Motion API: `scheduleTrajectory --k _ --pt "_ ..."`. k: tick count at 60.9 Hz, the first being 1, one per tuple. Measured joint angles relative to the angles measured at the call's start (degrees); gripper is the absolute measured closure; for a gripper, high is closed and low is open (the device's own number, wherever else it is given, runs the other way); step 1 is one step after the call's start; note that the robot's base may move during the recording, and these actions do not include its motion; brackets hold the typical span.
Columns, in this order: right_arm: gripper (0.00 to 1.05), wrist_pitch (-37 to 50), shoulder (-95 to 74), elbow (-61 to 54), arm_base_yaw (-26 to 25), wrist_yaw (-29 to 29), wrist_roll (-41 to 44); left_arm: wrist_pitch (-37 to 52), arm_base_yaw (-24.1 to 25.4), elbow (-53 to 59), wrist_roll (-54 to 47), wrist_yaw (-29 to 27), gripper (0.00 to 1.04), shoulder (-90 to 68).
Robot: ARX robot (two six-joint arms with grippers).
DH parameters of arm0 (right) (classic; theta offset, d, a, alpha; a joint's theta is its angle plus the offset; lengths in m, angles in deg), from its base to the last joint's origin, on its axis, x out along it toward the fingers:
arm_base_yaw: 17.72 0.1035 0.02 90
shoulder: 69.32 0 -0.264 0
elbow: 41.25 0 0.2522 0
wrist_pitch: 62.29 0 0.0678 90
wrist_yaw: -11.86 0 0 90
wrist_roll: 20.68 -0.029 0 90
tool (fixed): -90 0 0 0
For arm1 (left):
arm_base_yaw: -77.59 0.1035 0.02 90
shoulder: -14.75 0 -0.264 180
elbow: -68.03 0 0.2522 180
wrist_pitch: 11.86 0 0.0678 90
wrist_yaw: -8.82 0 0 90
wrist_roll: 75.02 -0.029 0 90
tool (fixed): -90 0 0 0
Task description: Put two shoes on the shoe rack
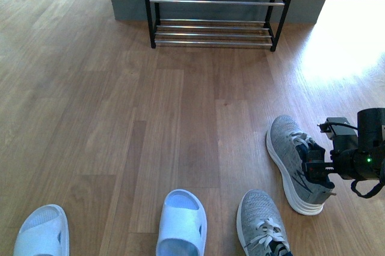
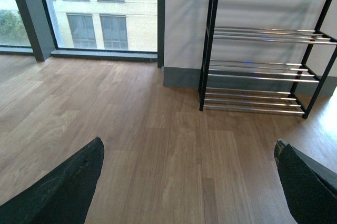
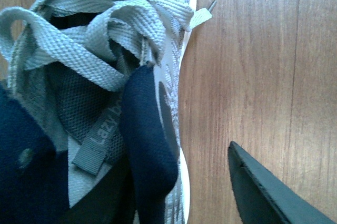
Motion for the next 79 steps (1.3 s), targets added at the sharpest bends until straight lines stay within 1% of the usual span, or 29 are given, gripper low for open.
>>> scheduleTrajectory --k 11,13,16,17,33,38,46,51,57,68,79 --pt "0.86 2.9 0.0 -2.5 0.9 -2.1 -1.8 0.0 0.0 0.0 0.0 0.0 0.09 0.0" --pt "0.9 3.2 0.0 -2.7 0.9 -2.1 -2.0 0.0 0.0 0.0 0.0 0.0 0.09 0.0" --pt "1.02 4.5 0.4 -4.0 1.0 -2.3 -2.4 0.0 0.0 0.0 0.0 0.0 0.09 0.0" --pt "1.03 4.9 0.5 -4.5 1.0 -2.3 -2.5 0.0 0.0 0.0 0.0 0.0 0.09 0.0" --pt "1.03 10.8 8.0 -16.7 1.8 -4.9 -5.3 0.0 0.0 0.0 0.0 0.0 0.09 0.0" --pt "1.03 12.2 13.4 -21.6 1.8 -3.4 -6.2 0.0 0.0 0.0 0.0 0.0 0.09 0.0" --pt "1.03 12.7 25.9 -30.9 1.3 -3.8 -7.8 0.0 0.0 0.0 0.0 0.0 0.09 0.0" --pt "1.03 9.2 40.8 -39.0 0.6 -6.1 -10.8 0.0 0.0 0.0 0.0 0.0 0.09 0.0" --pt "1.03 3.9 54.8 -43.8 0.0 -8.3 -13.9 0.0 0.0 0.0 0.0 0.0 0.09 0.0" --pt "1.03 -5.6 75.6 -45.5 -1.1 -10.4 -18.7 0.0 0.0 0.0 0.0 0.0 0.09 0.0" --pt "1.03 -12.0 89.2 -45.4 -3.8 -12.0 -22.4 0.0 0.0 0.0 0.0 0.0 0.09 0.0"
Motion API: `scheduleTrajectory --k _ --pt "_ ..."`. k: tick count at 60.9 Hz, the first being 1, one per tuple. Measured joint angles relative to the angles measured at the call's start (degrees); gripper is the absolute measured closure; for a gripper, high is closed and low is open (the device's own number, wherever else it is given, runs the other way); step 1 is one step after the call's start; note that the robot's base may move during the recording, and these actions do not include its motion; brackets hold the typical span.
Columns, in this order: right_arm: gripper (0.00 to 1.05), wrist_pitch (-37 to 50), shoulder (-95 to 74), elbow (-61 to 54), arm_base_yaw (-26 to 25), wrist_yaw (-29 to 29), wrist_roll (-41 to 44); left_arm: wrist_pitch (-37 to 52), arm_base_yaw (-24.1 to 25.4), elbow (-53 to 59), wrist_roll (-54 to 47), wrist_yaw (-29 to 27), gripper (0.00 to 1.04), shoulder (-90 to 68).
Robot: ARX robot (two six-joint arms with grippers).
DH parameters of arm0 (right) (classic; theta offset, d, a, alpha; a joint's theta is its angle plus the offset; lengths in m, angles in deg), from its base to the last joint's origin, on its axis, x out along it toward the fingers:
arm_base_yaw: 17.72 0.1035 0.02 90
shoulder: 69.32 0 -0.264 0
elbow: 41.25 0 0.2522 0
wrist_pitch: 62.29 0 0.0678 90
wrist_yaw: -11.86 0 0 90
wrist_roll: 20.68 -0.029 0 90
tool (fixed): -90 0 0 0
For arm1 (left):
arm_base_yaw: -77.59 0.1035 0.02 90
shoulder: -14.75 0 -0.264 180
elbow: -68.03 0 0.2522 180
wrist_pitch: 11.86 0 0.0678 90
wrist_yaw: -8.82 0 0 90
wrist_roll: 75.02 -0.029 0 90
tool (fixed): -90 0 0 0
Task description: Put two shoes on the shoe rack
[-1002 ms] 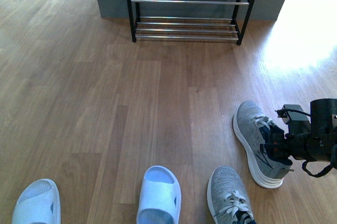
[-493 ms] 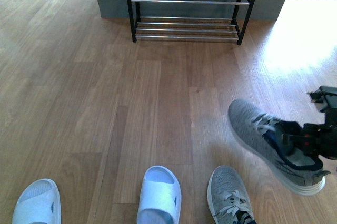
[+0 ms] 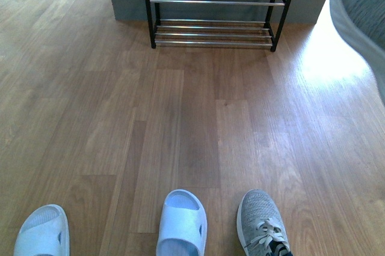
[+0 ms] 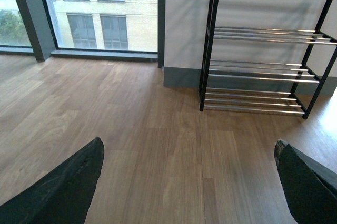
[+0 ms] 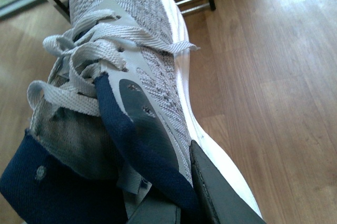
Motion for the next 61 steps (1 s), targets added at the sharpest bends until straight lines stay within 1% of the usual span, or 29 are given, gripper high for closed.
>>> scheduleTrajectory --k 5,14,50,61 --pt "1.03 -1.8 3.9 -0.5 -1.3 -0.6 -0.7 0.0 0.0 0.0 0.0 0.0 0.09 0.0" --pt "1.03 -2.4 8.2 -2.6 -2.8 -0.7 -0.5 0.0 0.0 0.0 0.0 0.0 0.09 0.0" --pt "1.03 -2.4 8.3 -3.0 -2.8 -1.9 -0.5 0.0 0.0 0.0 0.0 -0.2 0.09 0.0" --pt "1.03 -2.4 8.3 -3.1 -2.8 -1.1 -0.4 0.0 0.0 0.0 0.0 -0.1 0.09 0.0"
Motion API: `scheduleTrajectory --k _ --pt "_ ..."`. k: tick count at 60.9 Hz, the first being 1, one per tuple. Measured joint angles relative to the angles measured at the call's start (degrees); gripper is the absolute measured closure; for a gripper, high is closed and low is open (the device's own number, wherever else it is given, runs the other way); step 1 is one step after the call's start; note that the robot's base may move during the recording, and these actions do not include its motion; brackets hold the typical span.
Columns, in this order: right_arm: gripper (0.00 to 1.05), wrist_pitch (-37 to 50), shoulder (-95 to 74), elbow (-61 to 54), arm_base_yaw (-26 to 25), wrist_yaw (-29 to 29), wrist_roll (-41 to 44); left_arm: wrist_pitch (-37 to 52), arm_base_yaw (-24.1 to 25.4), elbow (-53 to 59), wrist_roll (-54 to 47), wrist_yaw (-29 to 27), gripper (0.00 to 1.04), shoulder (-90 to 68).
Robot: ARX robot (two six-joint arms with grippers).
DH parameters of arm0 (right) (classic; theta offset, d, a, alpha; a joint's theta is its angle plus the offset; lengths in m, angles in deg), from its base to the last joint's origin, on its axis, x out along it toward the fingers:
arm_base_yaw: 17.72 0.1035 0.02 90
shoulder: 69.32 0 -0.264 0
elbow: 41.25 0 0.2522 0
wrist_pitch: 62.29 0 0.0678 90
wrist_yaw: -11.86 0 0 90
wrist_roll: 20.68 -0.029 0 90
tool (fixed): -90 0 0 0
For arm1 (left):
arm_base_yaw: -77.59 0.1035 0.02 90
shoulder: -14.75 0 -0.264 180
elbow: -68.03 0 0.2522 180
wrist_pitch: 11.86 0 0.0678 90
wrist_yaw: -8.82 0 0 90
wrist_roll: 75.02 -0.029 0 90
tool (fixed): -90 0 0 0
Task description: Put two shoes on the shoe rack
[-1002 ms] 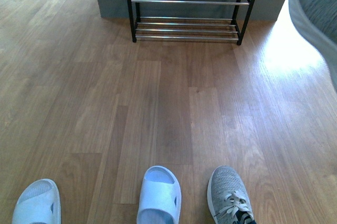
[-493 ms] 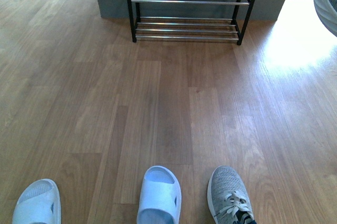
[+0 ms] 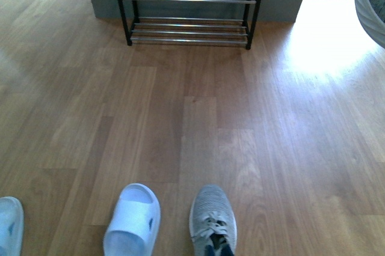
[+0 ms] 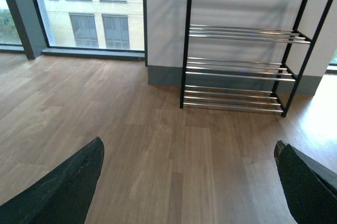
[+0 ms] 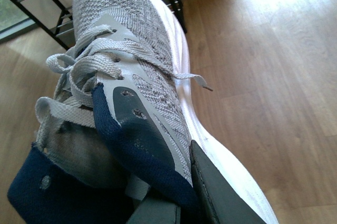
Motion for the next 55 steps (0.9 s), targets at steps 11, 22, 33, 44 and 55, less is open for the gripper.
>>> scheduleTrajectory --k 11,22,33,44,55 --pt "1.03 0.0 0.0 0.0 0.0 0.1 0.0 0.0 0.0 0.0 0.0 0.0 0.09 0.0" --pt "1.03 0.0 0.0 0.0 0.0 0.1 0.0 -0.1 0.0 0.0 0.0 0.1 0.09 0.0" --pt "1.03 0.0 0.0 -0.1 -0.5 0.8 0.0 0.0 0.0 0.0 0.0 0.2 0.09 0.0" --pt "1.03 0.0 0.0 -0.1 -0.3 0.2 0.0 -18.3 -8.7 -8.7 11.9 -20.9 0.09 -17.8" --pt "1.03 0.0 0.0 -0.1 -0.2 -0.1 0.0 -4.1 -14.1 -13.3 16.1 -23.1 0.09 -44.3"
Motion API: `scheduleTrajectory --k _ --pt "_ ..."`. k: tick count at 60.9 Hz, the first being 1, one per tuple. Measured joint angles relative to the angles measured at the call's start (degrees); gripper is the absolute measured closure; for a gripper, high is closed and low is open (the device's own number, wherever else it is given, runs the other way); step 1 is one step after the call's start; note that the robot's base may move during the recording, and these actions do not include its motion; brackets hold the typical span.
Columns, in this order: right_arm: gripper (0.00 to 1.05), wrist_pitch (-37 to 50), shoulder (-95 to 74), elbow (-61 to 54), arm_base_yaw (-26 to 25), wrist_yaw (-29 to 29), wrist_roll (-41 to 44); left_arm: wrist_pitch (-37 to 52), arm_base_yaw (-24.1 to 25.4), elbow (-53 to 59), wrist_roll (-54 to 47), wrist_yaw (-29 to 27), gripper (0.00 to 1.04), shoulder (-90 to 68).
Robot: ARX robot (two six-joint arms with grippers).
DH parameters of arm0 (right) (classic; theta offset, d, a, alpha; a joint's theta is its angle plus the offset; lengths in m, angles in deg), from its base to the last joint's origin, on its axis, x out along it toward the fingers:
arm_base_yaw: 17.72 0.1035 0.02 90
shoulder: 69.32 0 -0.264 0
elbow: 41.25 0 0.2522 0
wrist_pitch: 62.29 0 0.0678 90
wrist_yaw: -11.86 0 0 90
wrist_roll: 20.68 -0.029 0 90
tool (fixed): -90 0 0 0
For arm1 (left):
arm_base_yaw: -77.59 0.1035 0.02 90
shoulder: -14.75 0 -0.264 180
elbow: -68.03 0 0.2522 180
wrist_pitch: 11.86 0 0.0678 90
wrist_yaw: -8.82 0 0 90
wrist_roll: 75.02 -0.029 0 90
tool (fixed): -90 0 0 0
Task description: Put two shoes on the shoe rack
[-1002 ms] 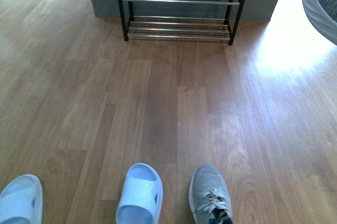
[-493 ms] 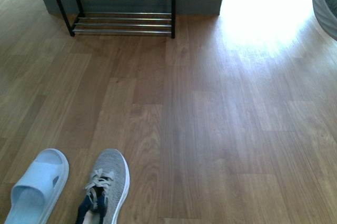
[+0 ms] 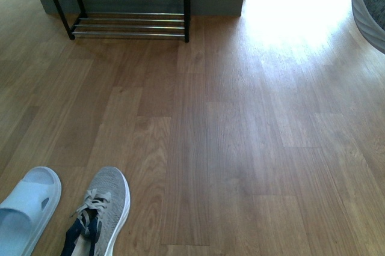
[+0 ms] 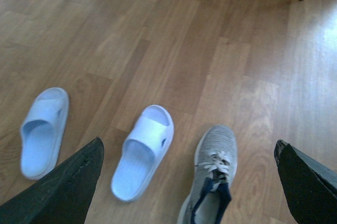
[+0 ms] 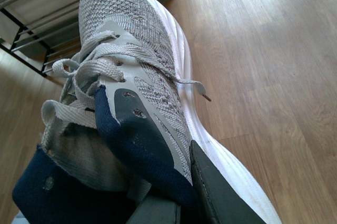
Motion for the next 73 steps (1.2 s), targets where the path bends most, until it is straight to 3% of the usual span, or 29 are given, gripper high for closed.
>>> scheduleTrajectory --k 6,13,33,56,73 --pt "1.03 0.0 0.0 0.0 0.0 0.3 0.0 9.9 -5.6 -5.9 4.9 2.2 0.09 -20.2" --pt "1.03 0.0 0.0 0.0 0.0 0.2 0.0 14.3 -10.7 -11.6 10.8 2.8 0.09 -39.0" --pt "1.03 0.0 0.0 0.0 0.0 0.3 0.0 14.6 -19.4 -26.6 16.3 4.4 0.09 -76.7" --pt "1.03 0.0 0.0 0.0 0.0 0.2 0.0 10.6 -19.3 -36.8 11.3 5.0 0.09 -97.4" --pt "1.03 0.0 0.0 0.0 0.0 0.2 0.0 11.0 -18.7 -37.2 8.4 5.6 0.09 -100.3"
